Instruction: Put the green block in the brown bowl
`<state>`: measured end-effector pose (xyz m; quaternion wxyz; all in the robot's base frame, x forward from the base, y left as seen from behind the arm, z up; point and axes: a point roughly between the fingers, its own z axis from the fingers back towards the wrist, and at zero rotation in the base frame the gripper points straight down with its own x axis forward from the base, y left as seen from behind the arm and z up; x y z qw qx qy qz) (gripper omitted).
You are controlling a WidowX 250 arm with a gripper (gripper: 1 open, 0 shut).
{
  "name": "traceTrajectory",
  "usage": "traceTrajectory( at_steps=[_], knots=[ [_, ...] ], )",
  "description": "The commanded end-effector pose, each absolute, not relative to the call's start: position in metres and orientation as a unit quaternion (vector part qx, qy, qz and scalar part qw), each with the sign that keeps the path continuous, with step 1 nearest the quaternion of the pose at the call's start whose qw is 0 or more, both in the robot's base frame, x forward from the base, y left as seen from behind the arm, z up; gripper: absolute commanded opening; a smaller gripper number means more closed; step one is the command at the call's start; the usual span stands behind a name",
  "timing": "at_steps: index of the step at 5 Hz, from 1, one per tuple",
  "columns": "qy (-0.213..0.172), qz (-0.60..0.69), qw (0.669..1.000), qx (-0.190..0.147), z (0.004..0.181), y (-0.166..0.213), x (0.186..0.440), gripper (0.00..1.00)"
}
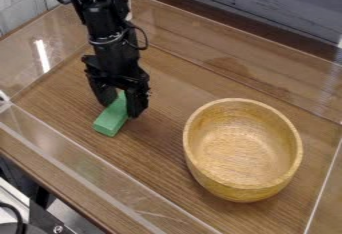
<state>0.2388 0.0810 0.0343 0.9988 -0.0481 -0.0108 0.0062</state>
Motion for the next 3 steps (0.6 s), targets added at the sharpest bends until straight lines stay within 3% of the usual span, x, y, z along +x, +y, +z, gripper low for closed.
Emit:
traceTrajectory(
  at_steps=[1, 2, 3],
  knots=[
    [-0.024, 0.008, 0.999, -0.046, 0.0343, 0.0850, 0.2420, 1.00],
    [-0.023, 0.012, 0.998, -0.049, 0.0302, 0.0845, 0.2418, 0.00],
    [-0.019, 0.015, 0.998, -0.050, 0.0324, 0.0830, 0.2413, 0.00]
  ],
)
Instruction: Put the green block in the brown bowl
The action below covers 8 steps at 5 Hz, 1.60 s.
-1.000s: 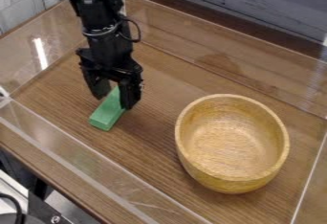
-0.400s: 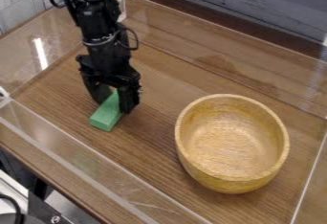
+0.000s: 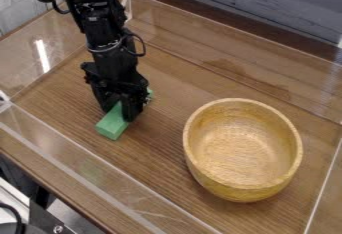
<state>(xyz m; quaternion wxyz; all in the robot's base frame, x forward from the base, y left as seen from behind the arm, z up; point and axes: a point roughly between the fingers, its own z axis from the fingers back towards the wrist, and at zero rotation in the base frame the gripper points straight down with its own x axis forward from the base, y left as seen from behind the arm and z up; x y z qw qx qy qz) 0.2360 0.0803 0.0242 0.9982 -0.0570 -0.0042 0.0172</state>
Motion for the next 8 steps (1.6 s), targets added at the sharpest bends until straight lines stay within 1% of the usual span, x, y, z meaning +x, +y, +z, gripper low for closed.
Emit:
traceTrajectory(
  at_steps=[1, 5, 6, 7, 8],
  knots=[
    [-0.014, 0.020, 0.998, -0.052, 0.037, 0.081, 0.241, 0.00],
    [0.000, 0.032, 0.998, -0.055, 0.054, 0.076, 0.242, 0.00],
    [0.003, 0.034, 0.998, -0.057, 0.067, 0.075, 0.243, 0.00],
    [0.002, 0.032, 0.998, -0.059, 0.061, 0.075, 0.245, 1.00],
    [0.000, 0.029, 0.998, -0.060, 0.055, 0.076, 0.246, 1.00]
  ],
)
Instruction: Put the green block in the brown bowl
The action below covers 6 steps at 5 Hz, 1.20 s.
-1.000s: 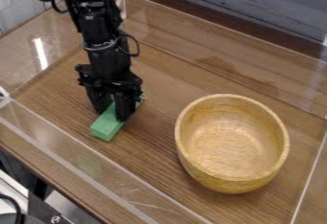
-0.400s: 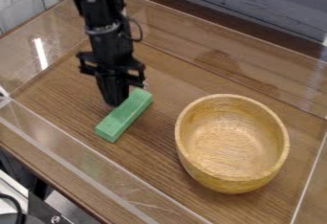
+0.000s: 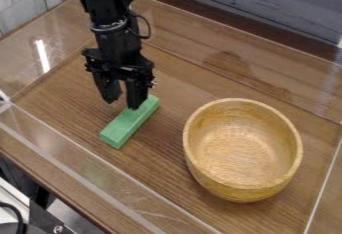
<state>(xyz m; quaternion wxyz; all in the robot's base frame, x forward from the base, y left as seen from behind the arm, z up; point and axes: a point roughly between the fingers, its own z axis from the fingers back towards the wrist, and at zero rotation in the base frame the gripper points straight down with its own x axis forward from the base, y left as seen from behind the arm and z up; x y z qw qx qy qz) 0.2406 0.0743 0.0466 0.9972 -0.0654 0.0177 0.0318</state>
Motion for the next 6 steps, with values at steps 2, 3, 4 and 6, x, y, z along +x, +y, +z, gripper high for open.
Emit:
traceTrajectory(
  at_steps=[2, 3, 4, 6],
  knots=[
    [-0.003, 0.027, 0.998, -0.061, 0.040, 0.076, 0.245, 1.00],
    [-0.004, 0.029, 0.998, -0.062, 0.032, 0.075, 0.244, 1.00],
    [-0.005, 0.032, 0.997, -0.064, 0.027, 0.075, 0.243, 0.00],
    [0.004, 0.036, 0.997, -0.066, 0.033, 0.073, 0.242, 0.00]
  ],
)
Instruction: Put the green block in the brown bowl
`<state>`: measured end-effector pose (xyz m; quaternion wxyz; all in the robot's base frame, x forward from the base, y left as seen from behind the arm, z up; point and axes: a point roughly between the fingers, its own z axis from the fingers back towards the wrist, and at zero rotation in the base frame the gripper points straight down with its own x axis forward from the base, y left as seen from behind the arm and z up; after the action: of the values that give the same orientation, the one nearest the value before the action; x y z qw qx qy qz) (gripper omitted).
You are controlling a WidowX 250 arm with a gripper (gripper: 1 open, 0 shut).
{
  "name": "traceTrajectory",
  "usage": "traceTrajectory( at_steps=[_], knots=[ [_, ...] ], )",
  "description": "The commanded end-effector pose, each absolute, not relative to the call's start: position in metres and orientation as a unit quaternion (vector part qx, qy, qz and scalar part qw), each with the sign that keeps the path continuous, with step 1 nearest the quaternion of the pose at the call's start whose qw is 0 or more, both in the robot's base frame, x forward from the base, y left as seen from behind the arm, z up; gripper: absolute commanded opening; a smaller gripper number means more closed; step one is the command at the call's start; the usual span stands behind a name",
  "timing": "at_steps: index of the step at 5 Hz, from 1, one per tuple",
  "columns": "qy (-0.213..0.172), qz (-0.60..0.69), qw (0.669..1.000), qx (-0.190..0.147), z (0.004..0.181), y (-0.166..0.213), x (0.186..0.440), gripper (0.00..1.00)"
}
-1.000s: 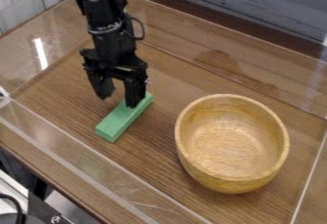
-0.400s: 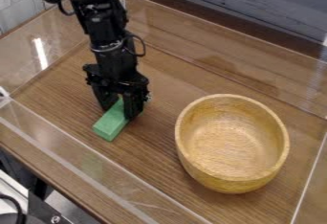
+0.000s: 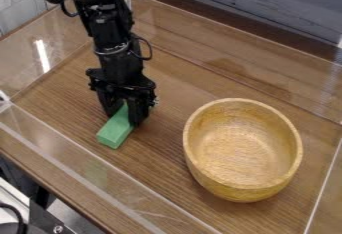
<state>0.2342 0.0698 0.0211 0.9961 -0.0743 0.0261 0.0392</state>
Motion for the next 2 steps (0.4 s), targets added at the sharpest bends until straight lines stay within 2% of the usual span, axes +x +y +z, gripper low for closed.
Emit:
traceTrajectory(
  at_steps=[1, 2],
  knots=[
    [0.008, 0.037, 0.997, -0.066, 0.037, 0.072, 0.242, 0.00],
    [0.016, 0.041, 0.997, -0.065, 0.048, 0.068, 0.240, 0.00]
  ],
)
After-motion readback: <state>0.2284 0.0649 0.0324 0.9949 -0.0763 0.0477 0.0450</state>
